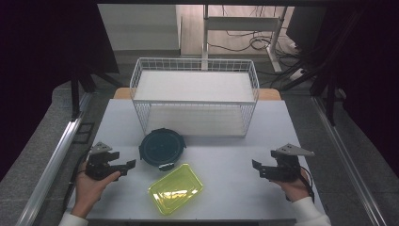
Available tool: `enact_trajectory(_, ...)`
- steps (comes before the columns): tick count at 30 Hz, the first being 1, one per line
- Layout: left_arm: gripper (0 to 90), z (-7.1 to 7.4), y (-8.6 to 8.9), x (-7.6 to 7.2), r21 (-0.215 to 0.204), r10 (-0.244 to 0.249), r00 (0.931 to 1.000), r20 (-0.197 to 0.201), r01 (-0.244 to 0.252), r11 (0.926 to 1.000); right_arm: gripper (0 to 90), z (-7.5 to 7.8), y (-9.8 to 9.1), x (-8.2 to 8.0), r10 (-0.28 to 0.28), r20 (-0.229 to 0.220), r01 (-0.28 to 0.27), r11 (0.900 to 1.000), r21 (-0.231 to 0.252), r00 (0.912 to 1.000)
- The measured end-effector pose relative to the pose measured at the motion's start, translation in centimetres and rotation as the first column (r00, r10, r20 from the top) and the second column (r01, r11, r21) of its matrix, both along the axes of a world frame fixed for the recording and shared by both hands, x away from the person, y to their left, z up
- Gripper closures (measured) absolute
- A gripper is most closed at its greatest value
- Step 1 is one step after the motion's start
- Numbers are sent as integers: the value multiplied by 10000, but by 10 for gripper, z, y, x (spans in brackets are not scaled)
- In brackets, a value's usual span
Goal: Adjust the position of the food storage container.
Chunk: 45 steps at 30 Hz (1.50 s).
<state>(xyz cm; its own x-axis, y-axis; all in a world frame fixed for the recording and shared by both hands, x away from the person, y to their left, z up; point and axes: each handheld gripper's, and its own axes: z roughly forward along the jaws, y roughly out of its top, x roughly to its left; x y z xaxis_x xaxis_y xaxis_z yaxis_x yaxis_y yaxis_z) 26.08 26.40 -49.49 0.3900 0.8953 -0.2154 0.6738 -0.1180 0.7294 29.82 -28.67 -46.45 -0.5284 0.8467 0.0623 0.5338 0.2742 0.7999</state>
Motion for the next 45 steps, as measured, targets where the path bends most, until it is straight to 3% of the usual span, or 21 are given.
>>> enact_trajectory(6, 211, 1, 1, -1, 110, 114, 9999, -13, -114, 9999, 168, -6, 0, 2, 224, -302, -225, 9997, -34, 9993)
enact_trajectory(9, 215, 2, 1, 0, 9, 137, 9999, 12, -137, 9999, 182, -7, 1, 0, 244, -390, -255, 9993, -268, 9989)
enact_trajectory(12, 228, 4, 3, -2, 91, 221, 9998, 0, -221, 9997, 192, -5, 1, -1, 220, -308, -230, 9992, -318, 9993)
enact_trajectory(15, 257, 6, 4, -2, -152, 342, 9994, 3, -341, 9993, 199, -4, 0, -6, 180, -341, -187, 9997, -187, 9993)
enact_trajectory(23, 361, 4, 5, 5, -65, 240, 9994, -269, -242, 9997, 202, -3, -3, -8, -25, -324, 19, 9998, -198, 9995)
enact_trajectory(27, 514, 3, 6, 7, -66, 210, 9988, -444, -213, 9998, 204, -6, -5, -7, -77, -473, 66, 9997, -240, 9988)
enact_trajectory(28, 514, 3, 6, 8, -113, 132, 9981, -603, -139, 9998, 204, -6, -6, -7, -100, -507, 88, 9997, -231, 9987)
enact_trajectory(30, 674, 2, 6, 9, -219, 19, 9963, -854, -38, 9998, 206, -6, -8, -8, -180, -507, 168, 9996, -239, 9986)
enact_trajectory(33, 822, 2, 7, 11, -366, -7, 9938, -1115, -33, 9993, 206, -5, -9, -8, -267, -471, 258, 9995, -197, 9985)
enact_trajectory(38, 888, 0, 6, 13, -140, -12, 9902, -1397, -7, 9999, 206, -6, -11, -8, -307, -503, 295, 9992, -253, 9983)
enact_trajectory(45, 900, 3, 3, 15, -17, -68, 9904, -1378, 67, 10000, 206, -6, -11, -7, -334, -539, 320, 9992, -252, 9980)
